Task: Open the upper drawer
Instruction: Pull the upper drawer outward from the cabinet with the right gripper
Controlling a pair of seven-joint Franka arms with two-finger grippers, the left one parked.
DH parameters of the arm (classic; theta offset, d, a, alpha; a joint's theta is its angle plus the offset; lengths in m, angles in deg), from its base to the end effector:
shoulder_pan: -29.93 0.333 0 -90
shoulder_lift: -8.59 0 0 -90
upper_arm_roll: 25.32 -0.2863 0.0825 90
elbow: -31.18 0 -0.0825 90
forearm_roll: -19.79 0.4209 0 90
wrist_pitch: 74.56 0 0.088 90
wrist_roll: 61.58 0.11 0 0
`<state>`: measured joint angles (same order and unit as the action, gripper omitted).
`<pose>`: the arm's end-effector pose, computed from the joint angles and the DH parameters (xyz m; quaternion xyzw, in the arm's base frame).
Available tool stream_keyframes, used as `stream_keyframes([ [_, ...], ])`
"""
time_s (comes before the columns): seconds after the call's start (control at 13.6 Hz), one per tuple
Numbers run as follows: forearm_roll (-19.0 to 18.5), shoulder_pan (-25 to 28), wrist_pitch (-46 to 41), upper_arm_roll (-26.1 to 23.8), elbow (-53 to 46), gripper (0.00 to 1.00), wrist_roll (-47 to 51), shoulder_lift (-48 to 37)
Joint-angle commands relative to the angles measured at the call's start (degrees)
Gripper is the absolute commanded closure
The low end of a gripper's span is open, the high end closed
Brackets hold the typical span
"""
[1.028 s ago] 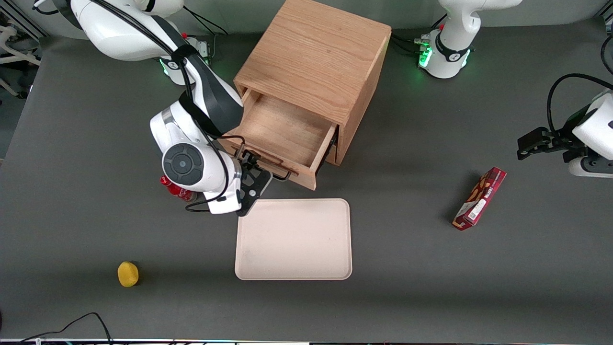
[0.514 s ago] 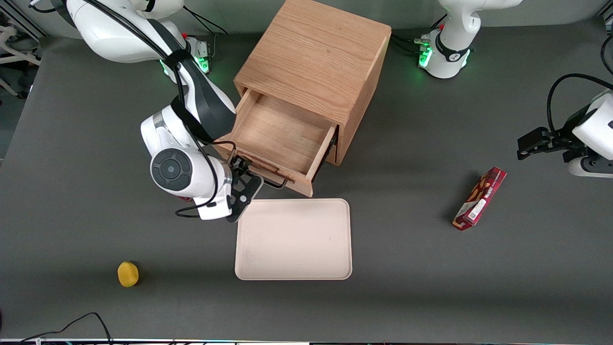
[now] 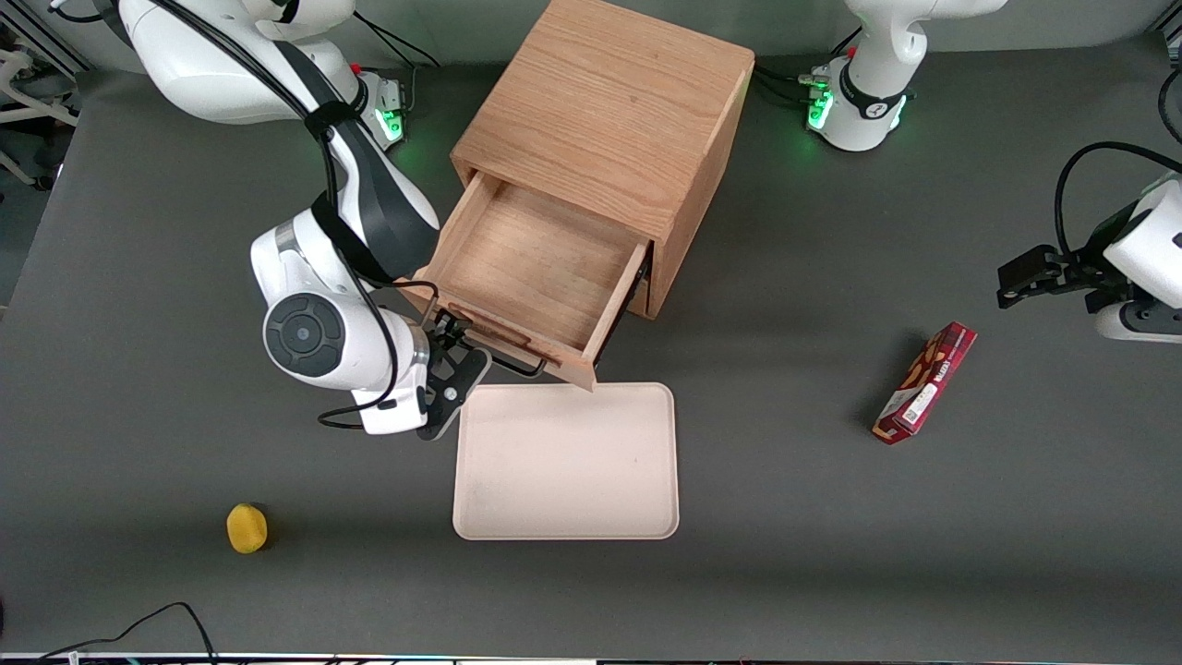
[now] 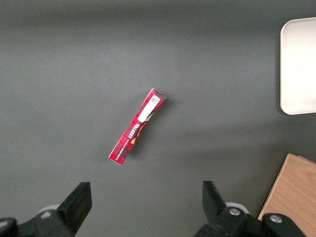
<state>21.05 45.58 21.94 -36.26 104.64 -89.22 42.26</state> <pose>0.6539 0.3010 0.3622 -0.8907 -0.4413 0.0868 0.0654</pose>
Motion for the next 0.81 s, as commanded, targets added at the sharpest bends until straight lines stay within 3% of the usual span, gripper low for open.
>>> stream_keyframes([
  [0.0, -0.73, -0.7, -0.52, -0.04, -2.8, 0.0, -1.54, 1.57],
  [0.73, -0.65, -1.41, -2.18, -0.04, -5.43, 0.0, -1.45, 1.75],
])
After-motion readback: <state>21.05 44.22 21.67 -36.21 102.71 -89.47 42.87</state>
